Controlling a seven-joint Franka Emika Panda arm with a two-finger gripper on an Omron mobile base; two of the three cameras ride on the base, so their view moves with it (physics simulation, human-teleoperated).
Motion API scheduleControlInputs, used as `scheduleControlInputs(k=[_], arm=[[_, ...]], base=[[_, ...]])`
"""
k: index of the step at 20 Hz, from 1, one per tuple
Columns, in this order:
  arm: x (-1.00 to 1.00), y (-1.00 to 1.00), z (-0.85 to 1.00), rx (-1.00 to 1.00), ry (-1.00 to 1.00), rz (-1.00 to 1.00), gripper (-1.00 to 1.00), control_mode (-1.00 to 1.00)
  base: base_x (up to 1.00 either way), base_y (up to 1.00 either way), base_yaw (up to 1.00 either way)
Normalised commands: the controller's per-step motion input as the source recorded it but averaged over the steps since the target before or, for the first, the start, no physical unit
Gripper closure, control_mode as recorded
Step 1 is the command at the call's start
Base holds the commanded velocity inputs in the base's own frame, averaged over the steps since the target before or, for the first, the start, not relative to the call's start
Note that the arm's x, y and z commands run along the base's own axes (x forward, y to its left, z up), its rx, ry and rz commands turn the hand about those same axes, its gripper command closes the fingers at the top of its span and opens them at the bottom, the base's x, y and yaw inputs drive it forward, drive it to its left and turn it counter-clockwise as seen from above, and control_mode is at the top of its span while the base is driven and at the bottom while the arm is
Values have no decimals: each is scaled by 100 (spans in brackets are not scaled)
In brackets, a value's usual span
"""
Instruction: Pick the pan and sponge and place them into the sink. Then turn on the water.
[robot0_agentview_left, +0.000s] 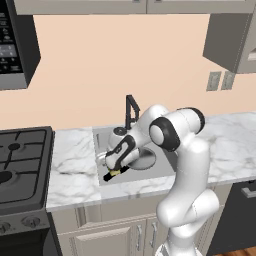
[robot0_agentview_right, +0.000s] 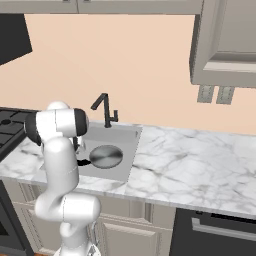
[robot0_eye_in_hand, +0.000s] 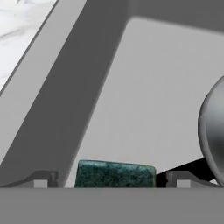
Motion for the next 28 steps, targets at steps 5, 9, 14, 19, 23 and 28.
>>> scheduleControlInputs(k=[5,9,14,19,23,28], arm=[[-3,4,20,0,-2,-2,-100,-100],[-9,-2,24,1,-4,-3,-100,-100],[-13,-16,16,1,-7,-5,-100,-100],[-13,-21,8,2,-10,-3,-100,-100],[-16,-13,10,5,-11,0,-100,-100],[-16,-9,17,4,-13,0,-100,-100]], base=[[0,0,0],[0,0,0],[0,0,0],[0,0,0],[0,0,0],[0,0,0]])
